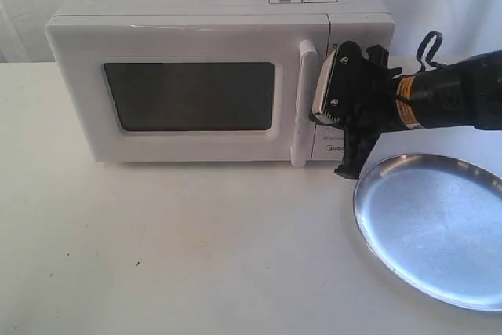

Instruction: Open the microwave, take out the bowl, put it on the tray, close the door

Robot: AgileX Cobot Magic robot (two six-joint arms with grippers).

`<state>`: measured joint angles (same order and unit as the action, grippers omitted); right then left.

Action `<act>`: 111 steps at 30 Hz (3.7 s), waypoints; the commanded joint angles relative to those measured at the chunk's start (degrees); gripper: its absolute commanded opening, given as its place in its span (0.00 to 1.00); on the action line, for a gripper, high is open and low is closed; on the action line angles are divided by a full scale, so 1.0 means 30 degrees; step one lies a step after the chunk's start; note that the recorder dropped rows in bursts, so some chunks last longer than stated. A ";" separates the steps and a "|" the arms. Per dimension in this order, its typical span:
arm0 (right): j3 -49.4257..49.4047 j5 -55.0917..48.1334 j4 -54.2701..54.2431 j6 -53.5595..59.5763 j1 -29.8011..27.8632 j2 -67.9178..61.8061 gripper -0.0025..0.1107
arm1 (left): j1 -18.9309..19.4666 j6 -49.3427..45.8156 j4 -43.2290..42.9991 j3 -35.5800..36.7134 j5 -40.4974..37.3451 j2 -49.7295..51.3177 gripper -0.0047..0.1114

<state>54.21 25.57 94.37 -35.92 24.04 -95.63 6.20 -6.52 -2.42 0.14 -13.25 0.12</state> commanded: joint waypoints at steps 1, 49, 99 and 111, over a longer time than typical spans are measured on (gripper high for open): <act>-0.0278 0.2863 0.1068 -0.0535 0.0430 0.0790 0.02 | -0.0005 0.0083 0.0148 -0.0045 -0.0022 -0.0040 0.04; -0.3753 1.4799 -0.9391 0.1702 -0.6690 -0.3523 0.04 | -0.0005 0.0083 0.0148 -0.0045 -0.0022 -0.0040 0.04; -0.2090 1.4799 -0.4281 0.5496 -0.1929 -0.3579 0.02 | -0.0005 0.0083 0.0148 -0.0045 -0.0022 -0.0040 0.04; -0.2090 1.4799 -0.2941 0.5452 -0.0355 -0.2282 0.02 | -0.0005 0.0083 0.0148 -0.0045 -0.0022 -0.0040 0.04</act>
<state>48.36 56.99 64.14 -22.68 17.19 -104.18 6.20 -6.52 -2.42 0.14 -13.25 0.12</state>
